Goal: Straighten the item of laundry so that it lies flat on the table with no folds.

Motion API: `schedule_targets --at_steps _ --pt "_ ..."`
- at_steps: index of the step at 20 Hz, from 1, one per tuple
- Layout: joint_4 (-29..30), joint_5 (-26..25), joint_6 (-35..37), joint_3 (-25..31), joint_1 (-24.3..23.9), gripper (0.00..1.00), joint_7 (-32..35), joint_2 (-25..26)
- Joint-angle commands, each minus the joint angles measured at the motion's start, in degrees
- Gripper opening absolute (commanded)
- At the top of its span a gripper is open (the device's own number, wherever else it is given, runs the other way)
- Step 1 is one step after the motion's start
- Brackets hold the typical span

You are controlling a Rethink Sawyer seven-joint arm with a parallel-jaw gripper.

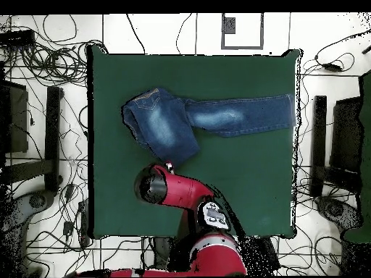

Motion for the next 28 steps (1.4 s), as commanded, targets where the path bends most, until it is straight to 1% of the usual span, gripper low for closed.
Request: schedule_targets --at_steps 1,7,10,13,19,27,28 --pt "-2.0 1.4 -1.4 4.1 1.0 0.0 13.5 1.8" --pt "-2.2 0.9 -2.3 4.2 0.9 0.0 13.2 2.0" --pt "-2.2 2.1 -0.9 3.2 1.5 0.0 14.0 2.0" --pt "-2.5 1.4 -2.3 3.4 1.1 0.0 13.6 2.4" --pt "-2.4 1.3 -1.4 2.8 1.4 0.0 13.3 1.6" --pt "-2.8 2.1 0.1 2.1 1.9 0.0 13.6 1.8" --pt "-2.8 3.3 1.3 1.3 2.6 1.0 14.6 1.9"
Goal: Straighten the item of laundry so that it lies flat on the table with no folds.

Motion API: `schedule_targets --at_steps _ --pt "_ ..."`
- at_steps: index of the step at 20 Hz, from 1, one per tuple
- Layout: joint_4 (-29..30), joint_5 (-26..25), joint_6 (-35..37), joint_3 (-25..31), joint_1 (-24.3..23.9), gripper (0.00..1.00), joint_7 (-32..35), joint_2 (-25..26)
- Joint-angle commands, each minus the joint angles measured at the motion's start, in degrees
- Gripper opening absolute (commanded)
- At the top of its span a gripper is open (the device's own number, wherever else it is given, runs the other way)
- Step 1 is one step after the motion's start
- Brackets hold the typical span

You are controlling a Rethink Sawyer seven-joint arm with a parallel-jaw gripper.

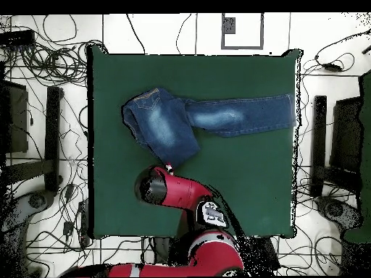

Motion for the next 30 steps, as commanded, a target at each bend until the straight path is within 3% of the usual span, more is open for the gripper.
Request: schedule_targets --at_steps 1,20,30 --pt "-2.9 3.8 1.9 0.9 2.8 1.0 15.0 0.8" --pt "-2.1 3.6 0.7 1.0 3.2 1.0 14.9 1.0" --pt "-0.9 6.5 7.9 -1.2 5.7 1.0 16.7 -1.1"
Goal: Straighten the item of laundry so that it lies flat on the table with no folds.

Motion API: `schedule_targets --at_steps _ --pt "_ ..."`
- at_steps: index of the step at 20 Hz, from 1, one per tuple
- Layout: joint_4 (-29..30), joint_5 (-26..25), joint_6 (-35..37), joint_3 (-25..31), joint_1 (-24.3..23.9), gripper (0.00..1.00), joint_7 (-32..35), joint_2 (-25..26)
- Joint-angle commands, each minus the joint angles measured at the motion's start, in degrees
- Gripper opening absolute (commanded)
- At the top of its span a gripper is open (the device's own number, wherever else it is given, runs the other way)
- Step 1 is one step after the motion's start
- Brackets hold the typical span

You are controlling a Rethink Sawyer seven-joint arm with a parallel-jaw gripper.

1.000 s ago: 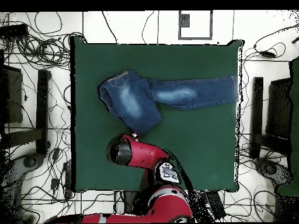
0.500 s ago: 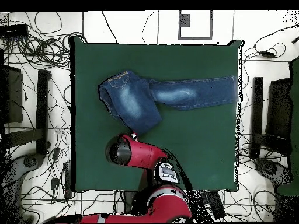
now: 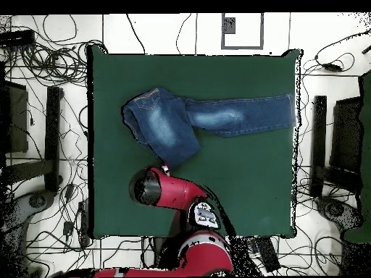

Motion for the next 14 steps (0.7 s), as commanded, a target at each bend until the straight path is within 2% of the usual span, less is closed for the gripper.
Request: schedule_targets --at_steps 1,9,14 --pt "-0.6 5.3 8.5 -0.4 3.4 1.0 16.8 -1.3" --pt "0.0 6.4 14.0 -2.7 5.1 1.0 17.1 -4.3" --pt "-1.2 6.1 15.8 -3.5 5.4 1.0 16.6 -4.4"
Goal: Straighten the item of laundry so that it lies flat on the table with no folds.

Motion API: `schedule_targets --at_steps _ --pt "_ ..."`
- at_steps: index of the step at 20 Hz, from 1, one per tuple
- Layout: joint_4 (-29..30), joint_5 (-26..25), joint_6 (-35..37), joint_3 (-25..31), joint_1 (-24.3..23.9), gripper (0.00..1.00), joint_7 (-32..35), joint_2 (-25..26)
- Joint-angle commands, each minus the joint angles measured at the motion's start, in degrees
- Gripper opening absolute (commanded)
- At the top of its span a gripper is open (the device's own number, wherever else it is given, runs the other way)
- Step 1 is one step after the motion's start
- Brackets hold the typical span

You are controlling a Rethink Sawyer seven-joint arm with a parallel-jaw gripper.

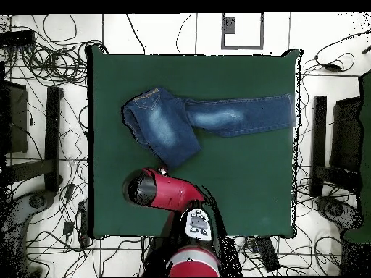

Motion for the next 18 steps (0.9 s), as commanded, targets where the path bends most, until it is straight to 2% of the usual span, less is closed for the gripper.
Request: schedule_targets --at_steps 1,18 --pt "-1.4 3.7 7.3 -0.4 2.0 1.0 16.6 -0.6" --pt "-5.1 0.8 1.8 0.6 -1.0 1.0 11.9 2.1"
